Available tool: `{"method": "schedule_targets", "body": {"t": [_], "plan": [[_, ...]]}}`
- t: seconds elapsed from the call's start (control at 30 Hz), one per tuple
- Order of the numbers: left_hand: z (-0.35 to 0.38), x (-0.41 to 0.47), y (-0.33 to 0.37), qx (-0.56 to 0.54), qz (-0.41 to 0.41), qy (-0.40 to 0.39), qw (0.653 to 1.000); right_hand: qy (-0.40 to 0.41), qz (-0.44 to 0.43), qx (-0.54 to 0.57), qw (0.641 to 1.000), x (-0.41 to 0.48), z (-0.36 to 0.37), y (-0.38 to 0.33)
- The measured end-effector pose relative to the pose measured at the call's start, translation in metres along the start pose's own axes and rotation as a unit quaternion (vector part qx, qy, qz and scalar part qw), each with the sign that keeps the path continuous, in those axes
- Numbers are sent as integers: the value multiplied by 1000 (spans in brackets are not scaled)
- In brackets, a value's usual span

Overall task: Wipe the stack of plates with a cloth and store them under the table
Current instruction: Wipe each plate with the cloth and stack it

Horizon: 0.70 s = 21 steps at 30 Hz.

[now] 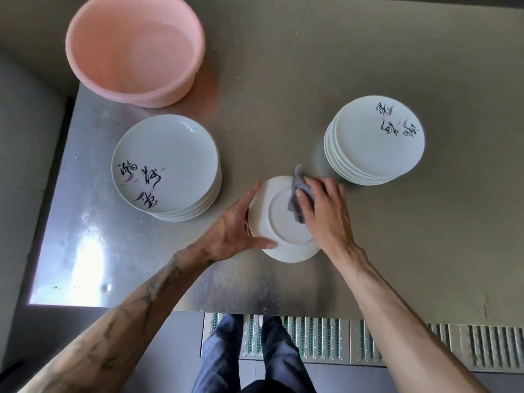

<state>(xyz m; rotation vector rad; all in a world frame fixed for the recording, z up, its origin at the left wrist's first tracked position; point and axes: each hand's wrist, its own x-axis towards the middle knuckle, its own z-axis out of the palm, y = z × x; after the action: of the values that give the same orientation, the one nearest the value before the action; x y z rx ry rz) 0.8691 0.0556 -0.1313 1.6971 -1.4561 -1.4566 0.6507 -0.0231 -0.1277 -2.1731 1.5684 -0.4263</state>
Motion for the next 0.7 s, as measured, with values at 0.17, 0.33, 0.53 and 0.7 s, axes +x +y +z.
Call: {"method": "schedule_targets", "body": {"t": [0.17,0.33,0.53,0.7], "plan": [[5,-2,-6,98,14,1,995,-37,-81,5,996,0,6,-7],[14,-6,-6,134,7,71,988,33,64,44,996,-36,5,-1],[25,-20,1,-42,-12,93,995,48,107,53,992,-64,10,-7],[16,-15,11,-103,2,100,990,39,117,78,989,-43,2,0]]}}
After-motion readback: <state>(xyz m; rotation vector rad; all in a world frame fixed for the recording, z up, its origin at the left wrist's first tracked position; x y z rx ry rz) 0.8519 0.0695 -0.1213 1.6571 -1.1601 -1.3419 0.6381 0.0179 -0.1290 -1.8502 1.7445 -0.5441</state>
